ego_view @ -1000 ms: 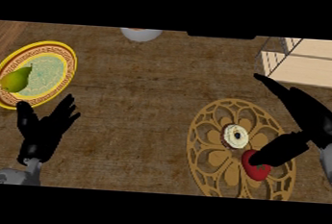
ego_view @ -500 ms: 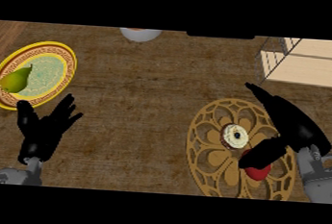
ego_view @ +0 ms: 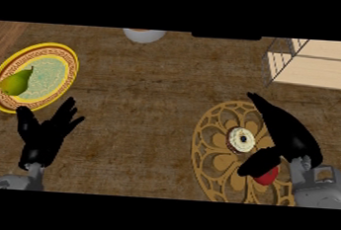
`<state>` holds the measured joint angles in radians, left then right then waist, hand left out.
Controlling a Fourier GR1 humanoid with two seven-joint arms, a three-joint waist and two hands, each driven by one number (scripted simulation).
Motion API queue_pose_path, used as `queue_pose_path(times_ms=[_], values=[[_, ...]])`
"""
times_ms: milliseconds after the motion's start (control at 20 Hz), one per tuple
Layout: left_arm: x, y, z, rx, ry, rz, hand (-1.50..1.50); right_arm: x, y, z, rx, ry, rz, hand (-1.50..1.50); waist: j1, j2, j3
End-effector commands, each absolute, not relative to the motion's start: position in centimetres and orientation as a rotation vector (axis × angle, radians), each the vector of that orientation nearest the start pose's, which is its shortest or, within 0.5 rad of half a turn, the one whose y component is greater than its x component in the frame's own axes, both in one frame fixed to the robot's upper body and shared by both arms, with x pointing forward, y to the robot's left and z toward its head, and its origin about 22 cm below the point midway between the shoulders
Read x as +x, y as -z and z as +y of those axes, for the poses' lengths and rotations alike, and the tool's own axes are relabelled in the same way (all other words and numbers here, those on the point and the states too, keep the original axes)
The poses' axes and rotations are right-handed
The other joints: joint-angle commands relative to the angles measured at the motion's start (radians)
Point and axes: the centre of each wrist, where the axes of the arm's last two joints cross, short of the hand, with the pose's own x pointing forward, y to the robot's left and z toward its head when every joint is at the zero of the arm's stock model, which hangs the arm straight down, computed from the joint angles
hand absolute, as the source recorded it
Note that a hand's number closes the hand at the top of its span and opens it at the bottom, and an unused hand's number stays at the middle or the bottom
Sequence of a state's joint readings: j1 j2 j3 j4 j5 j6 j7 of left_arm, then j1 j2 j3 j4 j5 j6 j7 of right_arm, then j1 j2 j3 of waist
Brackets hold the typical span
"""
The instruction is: Pick the cupcake from the placemat and place it in the tiered shelf
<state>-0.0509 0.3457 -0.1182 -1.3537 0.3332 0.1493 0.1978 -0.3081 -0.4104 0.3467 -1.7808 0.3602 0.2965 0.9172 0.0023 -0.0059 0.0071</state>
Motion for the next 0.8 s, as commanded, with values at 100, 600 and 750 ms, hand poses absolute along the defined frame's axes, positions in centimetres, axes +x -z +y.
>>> queue_pose_path(times_ms=[100, 600, 750], values=[[25.4, 3.1, 26.4, 0.1, -0.039, -1.123, 0.0, 28.5, -9.0, -18.8, -0.664, -0.938, -0.945, -1.5, 0.001, 0.008, -0.007], [24.7, 2.5, 28.1, 0.104, -0.033, -1.135, 0.0, 29.0, -6.0, -20.3, -0.716, -0.913, -0.989, -1.5, 0.0, 0.006, -0.007], [25.1, 0.9, 28.5, 0.102, -0.046, -1.117, 0.0, 28.5, -6.4, -17.7, -0.694, -0.921, -0.996, -1.5, 0.001, 0.005, -0.007]])
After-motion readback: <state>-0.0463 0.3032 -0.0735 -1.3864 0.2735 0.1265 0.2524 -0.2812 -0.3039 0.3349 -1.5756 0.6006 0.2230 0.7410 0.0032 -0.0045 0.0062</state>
